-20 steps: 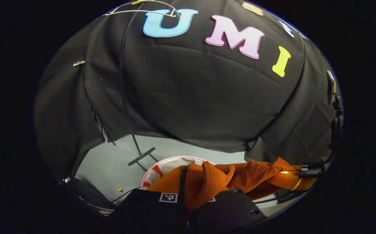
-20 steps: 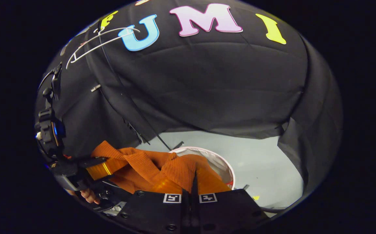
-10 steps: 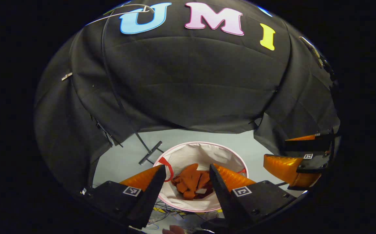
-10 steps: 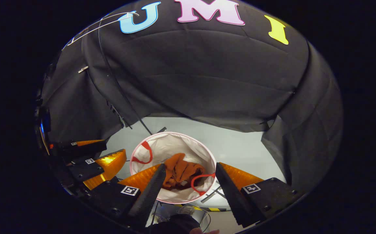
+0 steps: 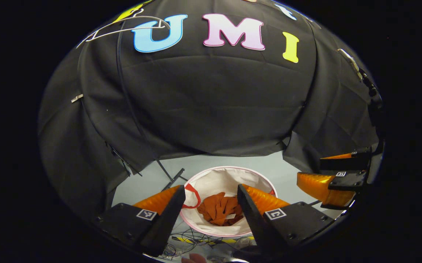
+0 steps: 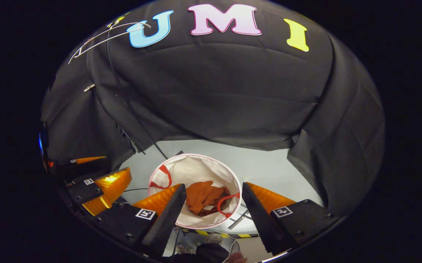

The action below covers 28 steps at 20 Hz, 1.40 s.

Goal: Grasp the clothes on the hanger with both hands and then place them into the laundry hamper below.

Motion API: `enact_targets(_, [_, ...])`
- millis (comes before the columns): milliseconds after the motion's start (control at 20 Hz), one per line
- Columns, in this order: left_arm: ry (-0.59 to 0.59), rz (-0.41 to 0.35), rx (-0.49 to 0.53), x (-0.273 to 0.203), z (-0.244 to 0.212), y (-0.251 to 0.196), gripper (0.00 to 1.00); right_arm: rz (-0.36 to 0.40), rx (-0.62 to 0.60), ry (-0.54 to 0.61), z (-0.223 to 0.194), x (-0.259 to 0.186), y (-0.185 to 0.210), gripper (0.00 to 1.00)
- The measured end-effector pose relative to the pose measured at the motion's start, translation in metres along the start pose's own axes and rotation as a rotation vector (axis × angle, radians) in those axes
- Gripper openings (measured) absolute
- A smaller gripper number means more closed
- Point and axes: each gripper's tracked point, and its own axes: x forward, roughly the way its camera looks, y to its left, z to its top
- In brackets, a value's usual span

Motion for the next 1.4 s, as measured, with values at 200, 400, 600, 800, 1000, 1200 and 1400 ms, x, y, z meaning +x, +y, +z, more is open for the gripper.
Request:
enact_targets(200, [-0.124, 0.023, 0.028, -0.049, 0.039, 0.014, 0.92, -0.042, 0.016, -0.137, 0.040, -0.052, 0.012, 0.99])
enact_targets(400, [-0.245, 0.003, 0.033, -0.105, 0.072, 0.017, 0.99, -0.063, -0.007, -0.289, 0.085, -0.117, 0.031, 0.99])
enact_targets(600, [-0.346, -0.021, -0.010, -0.170, 0.096, 0.022, 0.98, -0.070, -0.011, -0.412, 0.111, -0.178, 0.045, 0.99])
enact_targets(800, [-0.438, -0.035, -0.045, -0.230, 0.120, 0.031, 0.99, -0.102, -0.021, -0.542, 0.128, -0.241, 0.056, 0.99])
enact_targets(1000, [-0.544, -0.018, -0.073, -0.289, 0.144, 0.045, 0.99, -0.101, -0.014, -0.649, 0.137, -0.296, 0.077, 0.96])
enact_targets(1200, [-0.633, 0.001, -0.070, -0.339, 0.158, 0.057, 0.99, -0.097, -0.007, -0.726, 0.145, -0.342, 0.093, 0.98])
enact_targets(1400, [-0.675, 0.016, -0.071, -0.374, 0.159, 0.068, 0.98, -0.108, -0.010, -0.789, 0.151, -0.384, 0.107, 0.96])
